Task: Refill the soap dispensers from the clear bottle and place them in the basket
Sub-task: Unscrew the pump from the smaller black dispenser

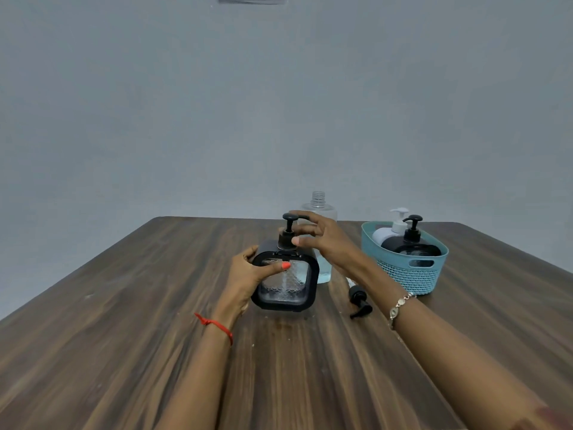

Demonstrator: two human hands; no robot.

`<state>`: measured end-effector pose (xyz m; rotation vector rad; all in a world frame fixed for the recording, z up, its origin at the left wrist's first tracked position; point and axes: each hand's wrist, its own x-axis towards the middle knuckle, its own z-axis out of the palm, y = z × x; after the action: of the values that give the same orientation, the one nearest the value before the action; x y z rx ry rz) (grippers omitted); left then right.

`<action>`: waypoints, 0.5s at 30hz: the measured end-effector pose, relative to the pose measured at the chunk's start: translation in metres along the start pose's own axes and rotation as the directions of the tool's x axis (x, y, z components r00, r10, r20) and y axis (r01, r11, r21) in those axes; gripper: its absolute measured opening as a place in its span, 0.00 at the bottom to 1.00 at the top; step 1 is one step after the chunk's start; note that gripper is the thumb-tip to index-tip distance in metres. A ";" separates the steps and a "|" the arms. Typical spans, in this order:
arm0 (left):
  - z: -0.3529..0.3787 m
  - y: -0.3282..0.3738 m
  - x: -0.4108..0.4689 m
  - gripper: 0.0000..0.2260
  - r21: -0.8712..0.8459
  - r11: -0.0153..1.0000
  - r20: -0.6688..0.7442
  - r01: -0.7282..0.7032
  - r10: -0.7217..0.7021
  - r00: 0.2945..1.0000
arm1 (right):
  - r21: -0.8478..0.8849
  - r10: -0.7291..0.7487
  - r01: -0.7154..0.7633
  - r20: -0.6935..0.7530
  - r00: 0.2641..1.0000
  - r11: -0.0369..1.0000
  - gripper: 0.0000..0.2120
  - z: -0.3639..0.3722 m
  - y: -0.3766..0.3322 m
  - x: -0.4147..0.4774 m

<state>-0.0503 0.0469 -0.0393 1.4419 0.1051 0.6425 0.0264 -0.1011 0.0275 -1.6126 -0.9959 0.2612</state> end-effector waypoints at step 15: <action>0.000 -0.005 0.000 0.17 -0.007 1.000 -0.106 -0.014 0.013 0.994 | -0.290 0.049 -0.113 -0.219 0.974 0.950 0.28 0.027 -0.001 0.009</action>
<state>-0.0483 0.0465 -0.0442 1.4022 0.1760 0.7304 0.0142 -0.0763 0.0231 -1.9180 -0.8356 -0.0092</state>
